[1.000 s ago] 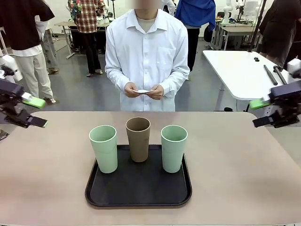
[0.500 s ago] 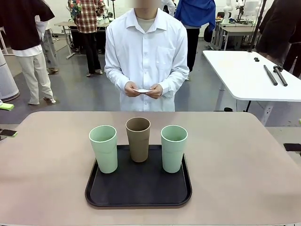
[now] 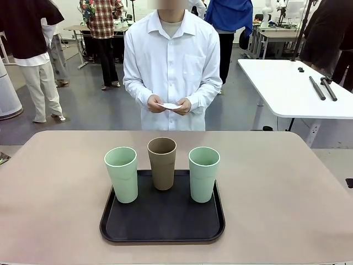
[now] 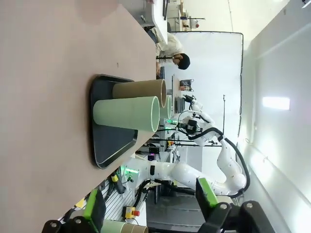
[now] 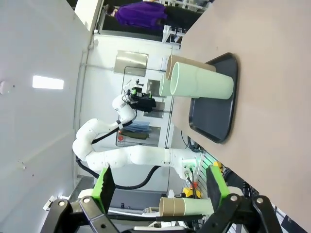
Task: Place coasters on the table and set cups on them.
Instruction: Pick up one Reusable plastic cup and place it on a coaster set by the human.
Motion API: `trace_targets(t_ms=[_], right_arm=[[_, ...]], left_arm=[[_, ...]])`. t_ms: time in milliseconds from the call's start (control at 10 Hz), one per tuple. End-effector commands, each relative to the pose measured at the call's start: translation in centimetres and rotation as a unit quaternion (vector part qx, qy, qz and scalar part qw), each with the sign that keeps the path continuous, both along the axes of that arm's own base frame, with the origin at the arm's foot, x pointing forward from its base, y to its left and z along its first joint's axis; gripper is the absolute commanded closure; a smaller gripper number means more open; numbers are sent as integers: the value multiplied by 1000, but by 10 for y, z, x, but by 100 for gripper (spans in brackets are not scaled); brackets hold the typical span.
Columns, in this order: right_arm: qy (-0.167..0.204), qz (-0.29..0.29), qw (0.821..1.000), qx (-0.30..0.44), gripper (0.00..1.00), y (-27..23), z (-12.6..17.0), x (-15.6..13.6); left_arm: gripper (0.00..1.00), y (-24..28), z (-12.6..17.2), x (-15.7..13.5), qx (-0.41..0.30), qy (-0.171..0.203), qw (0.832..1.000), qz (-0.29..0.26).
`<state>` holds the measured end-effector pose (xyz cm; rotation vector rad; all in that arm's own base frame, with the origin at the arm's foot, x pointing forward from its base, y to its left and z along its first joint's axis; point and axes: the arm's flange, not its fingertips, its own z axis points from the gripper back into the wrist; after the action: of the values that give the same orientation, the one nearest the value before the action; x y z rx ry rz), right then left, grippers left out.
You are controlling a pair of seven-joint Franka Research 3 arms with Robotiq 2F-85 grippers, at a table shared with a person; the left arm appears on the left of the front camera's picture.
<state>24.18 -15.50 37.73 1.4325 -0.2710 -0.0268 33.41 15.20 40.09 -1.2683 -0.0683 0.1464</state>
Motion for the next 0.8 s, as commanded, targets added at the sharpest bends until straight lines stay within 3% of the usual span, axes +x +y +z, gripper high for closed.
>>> trace_targets(t_ms=[0,700], right_arm=[[1,-10,1000,5,0,-4,-3,-1],[1,-10,1000,5,0,-4,-3,-1]], left_arm=[[0,-4,0,1,-7,-1,1000,-3],[0,-4,0,1,-7,-1,1000,-3]])
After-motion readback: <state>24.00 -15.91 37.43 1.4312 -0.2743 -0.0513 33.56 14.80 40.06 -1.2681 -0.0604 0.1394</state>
